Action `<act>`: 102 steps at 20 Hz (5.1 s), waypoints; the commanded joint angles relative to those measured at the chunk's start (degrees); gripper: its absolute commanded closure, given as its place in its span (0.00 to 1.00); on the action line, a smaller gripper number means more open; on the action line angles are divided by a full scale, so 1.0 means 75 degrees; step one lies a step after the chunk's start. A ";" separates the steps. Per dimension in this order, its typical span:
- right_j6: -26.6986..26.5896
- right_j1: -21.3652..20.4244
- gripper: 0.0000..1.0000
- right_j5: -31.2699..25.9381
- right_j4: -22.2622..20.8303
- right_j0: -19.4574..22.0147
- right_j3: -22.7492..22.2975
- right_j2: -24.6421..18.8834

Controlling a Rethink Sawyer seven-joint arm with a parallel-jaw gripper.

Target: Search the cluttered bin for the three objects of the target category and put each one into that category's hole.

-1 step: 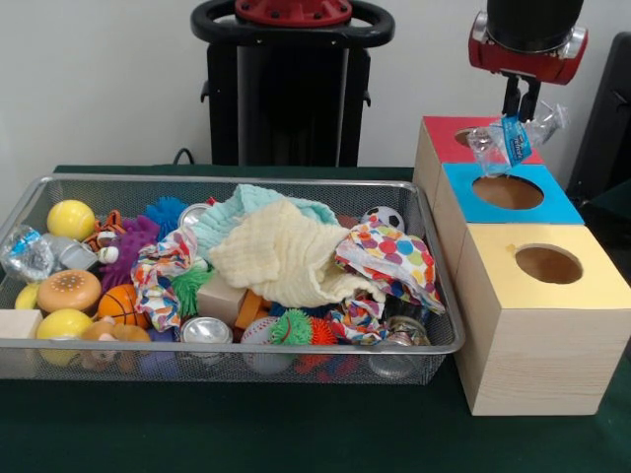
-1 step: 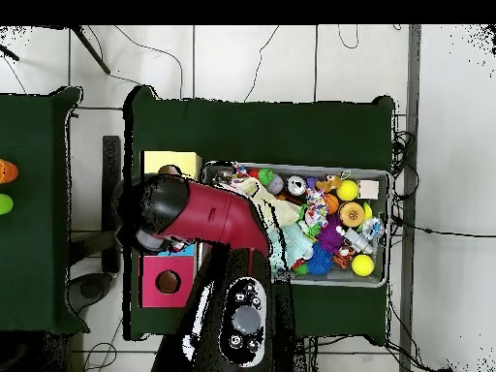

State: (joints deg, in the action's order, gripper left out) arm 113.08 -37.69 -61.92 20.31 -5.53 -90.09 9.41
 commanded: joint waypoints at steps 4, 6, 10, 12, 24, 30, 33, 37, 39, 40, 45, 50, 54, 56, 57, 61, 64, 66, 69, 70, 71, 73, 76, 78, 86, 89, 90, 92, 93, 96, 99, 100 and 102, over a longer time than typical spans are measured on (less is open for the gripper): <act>0.1595 0.0551 1.00 -0.0296 0.0196 0.0267 0.0294 -0.0480; 0.1538 0.0560 1.00 -0.0064 0.0186 0.0236 0.0188 -0.0459; 0.1592 0.0560 1.00 0.0176 0.0206 0.0141 0.0065 -0.0420; 0.1650 0.0511 1.00 0.0337 0.0273 0.0057 -0.0077 -0.0423; 0.2224 0.0742 1.00 0.0991 0.0518 -0.0507 -0.0072 -0.0289; 0.1508 0.0431 1.00 0.1639 0.0800 -0.0337 -0.0860 -0.0447; 0.1145 0.0339 1.00 0.2052 0.0889 -0.0218 -0.1211 -0.0552; 0.0968 0.0272 1.00 0.2280 0.0926 -0.0165 -0.1426 -0.0624; 0.0728 0.0220 1.00 0.2427 0.0997 0.0001 -0.1610 -0.0745; 0.0623 0.0214 1.00 0.2482 0.1014 0.0086 -0.1669 -0.0799; 0.0176 0.0037 1.00 0.2877 0.1115 0.0530 -0.2147 -0.1196; 0.0123 0.0141 1.00 0.3081 0.0923 0.0837 -0.2125 -0.1405; 0.0128 0.0297 1.00 0.3120 0.0739 0.1031 -0.1945 -0.1501; 0.0142 0.0361 1.00 0.3131 0.0680 0.1092 -0.1864 -0.1531; 0.0192 0.0390 1.00 0.3146 0.0648 0.1082 -0.1819 -0.1514; 0.0270 0.0442 1.00 0.3190 0.0544 0.1081 -0.1701 -0.1503; 0.0272 0.0244 1.00 0.3149 0.0471 0.1061 -0.1867 -0.1443; 0.0118 0.0170 1.00 0.3197 0.0448 0.1204 -0.1987 -0.1469; -0.0072 -0.0608 1.00 0.2960 0.0423 0.1242 -0.2574 -0.1370; -0.0090 -0.1005 1.00 0.2649 0.0364 0.1184 -0.2718 -0.1254; 0.0033 -0.1583 1.00 0.1919 0.0253 0.1037 -0.2715 -0.1024; 0.0331 -0.2299 1.00 0.0577 0.0039 0.0992 -0.2531 -0.0790; 0.0484 -0.2887 1.00 -0.0835 -0.0271 0.1120 -0.2220 -0.0695; 0.0343 -0.2980 1.00 -0.1174 -0.0337 0.1308 -0.2156 -0.0765; -0.0420 -0.2705 1.00 -0.0357 -0.0581 0.1950 -0.2686 -0.0667; -0.0782 -0.2420 1.00 0.0664 -0.0732 0.2200 -0.3033 -0.0835; -0.0810 -0.2342 1.00 0.0947 -0.0815 0.2249 -0.3101 -0.0881; -0.0797 -0.2196 1.00 0.1383 -0.0938 0.2349 -0.3202 -0.0996; -0.0777 -0.2114 1.00 0.1535 -0.0951 0.2400 -0.3232 -0.1047; -0.0721 -0.2028 1.00 0.1808 -0.1132 0.2511 -0.3247 -0.1169; -0.0779 -0.1928 1.00 0.1969 -0.1351 0.2660 -0.3205 -0.1276; -0.0804 -0.1902 1.00 0.2029 -0.1425 0.2705 -0.3202 -0.1307; -0.0902 -0.1801 1.00 0.2120 -0.1527 0.2851 -0.3166 -0.1401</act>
State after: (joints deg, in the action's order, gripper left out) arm 113.20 -55.16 -47.36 13.45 12.88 -108.76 4.37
